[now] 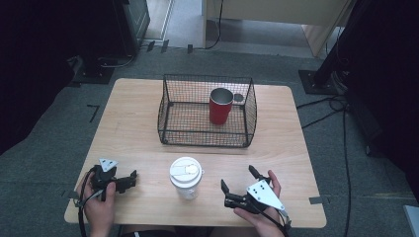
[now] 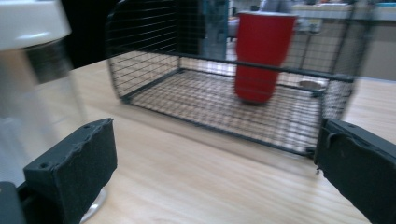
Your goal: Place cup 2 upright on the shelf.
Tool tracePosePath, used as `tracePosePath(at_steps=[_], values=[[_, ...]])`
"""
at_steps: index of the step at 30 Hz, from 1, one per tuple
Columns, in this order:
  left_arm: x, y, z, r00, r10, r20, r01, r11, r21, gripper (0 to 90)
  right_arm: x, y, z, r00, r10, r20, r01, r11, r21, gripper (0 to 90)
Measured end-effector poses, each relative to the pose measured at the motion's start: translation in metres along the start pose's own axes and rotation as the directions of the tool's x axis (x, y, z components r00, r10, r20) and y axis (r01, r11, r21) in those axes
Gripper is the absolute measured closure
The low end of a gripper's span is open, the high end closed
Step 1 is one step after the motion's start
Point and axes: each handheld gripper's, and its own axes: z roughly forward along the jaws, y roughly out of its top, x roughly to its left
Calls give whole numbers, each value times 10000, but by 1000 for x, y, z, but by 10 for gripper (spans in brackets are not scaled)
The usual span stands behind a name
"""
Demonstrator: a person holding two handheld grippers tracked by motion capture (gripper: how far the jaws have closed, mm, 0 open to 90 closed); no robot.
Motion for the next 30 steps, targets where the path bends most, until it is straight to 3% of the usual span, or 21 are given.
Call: tracePosePath(at_steps=[1,15,21,30], values=[[0,0,0,10000,0,0,0,10000,3,0,8,-2,3,9996,-55,-268,58,9999,89,0],[0,0,0,10000,1,-3,-1,10000,4,0,44,1,16,9885,-260,-1491,275,9996,79,0],[0,0,0,10000,-15,-1,15,10000,-9,0,57,3,22,9804,-272,-1953,308,9994,155,0],[0,0,0,10000,-16,-3,16,10000,-10,0,75,9,36,9614,-187,-2745,284,9991,317,15]])
